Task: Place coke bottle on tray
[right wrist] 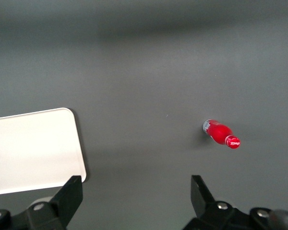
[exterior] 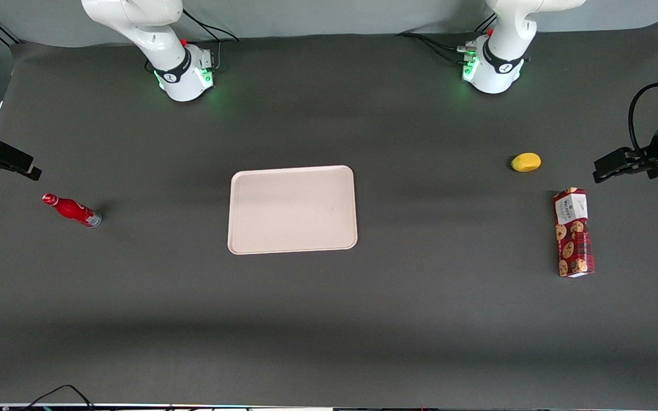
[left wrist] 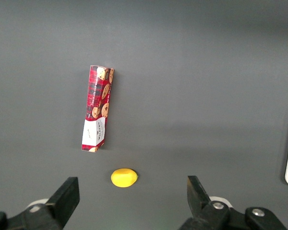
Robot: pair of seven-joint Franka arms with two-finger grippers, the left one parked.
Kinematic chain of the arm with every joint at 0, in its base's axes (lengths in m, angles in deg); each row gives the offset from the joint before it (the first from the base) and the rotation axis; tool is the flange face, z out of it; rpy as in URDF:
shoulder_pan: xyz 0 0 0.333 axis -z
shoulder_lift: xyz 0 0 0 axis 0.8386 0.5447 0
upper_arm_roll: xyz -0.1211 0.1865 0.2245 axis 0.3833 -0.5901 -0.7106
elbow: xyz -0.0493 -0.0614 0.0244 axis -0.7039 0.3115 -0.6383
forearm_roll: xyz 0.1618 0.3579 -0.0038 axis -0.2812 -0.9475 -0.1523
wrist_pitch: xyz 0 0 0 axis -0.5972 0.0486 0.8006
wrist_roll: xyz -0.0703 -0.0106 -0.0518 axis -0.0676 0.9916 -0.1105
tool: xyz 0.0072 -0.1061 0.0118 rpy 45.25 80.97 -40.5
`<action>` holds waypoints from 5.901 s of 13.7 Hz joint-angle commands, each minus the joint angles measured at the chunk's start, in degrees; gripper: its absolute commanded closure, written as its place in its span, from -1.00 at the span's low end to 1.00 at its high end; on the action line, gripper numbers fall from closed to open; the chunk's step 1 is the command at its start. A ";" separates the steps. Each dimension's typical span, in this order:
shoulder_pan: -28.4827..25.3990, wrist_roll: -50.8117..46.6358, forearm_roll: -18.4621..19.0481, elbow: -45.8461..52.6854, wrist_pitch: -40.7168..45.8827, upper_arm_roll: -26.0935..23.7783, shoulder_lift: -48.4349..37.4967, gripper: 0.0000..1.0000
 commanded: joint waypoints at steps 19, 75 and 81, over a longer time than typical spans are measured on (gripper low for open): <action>1.42 2.82 5.75 -5.49 1.63 -1.03 -2.05 -1.00; 2.74 53.36 -10.05 -37.31 -45.31 19.81 8.41 1.00; 1.86 52.04 -9.00 -23.12 -27.25 19.63 7.36 1.00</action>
